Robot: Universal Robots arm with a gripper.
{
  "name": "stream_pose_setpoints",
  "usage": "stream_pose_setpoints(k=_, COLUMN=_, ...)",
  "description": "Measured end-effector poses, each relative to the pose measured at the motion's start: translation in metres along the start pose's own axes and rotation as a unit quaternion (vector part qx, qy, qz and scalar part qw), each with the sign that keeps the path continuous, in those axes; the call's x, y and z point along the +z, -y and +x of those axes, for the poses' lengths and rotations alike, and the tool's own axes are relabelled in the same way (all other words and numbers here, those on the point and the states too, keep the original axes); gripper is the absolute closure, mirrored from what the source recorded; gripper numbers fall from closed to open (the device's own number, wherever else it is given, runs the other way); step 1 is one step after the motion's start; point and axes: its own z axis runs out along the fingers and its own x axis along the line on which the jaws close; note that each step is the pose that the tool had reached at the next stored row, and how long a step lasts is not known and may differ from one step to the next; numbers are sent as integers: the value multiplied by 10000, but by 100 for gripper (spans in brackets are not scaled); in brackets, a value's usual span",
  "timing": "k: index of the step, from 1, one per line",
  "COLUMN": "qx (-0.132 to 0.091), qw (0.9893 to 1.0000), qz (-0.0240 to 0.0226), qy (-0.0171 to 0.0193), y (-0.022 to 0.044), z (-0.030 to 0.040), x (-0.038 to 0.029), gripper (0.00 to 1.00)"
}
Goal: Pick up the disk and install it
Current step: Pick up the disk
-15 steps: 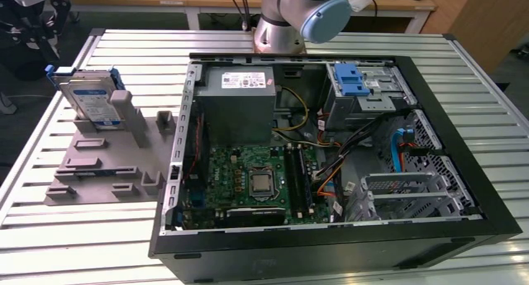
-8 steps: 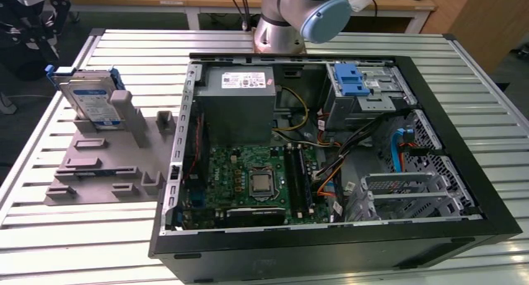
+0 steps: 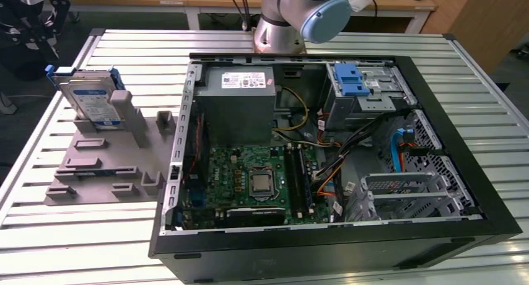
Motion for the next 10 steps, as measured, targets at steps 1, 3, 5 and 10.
stream_pose_setpoints(k=1, qx=-24, qw=10000, qz=0, qy=-1, y=0, z=0, x=0, gripper=89)
stream_pose_setpoints(k=3, qx=-72, qw=10000, qz=-1, qy=-3, y=0, z=2, x=0, gripper=89)
stream_pose_setpoints(k=5, qx=-120, qw=9999, qz=-1, qy=-4, y=0, z=3, x=0, gripper=89)
stream_pose_setpoints(k=10, qx=-238, qw=9997, qz=-2, qy=-9, y=-1, z=8, x=0, gripper=89)
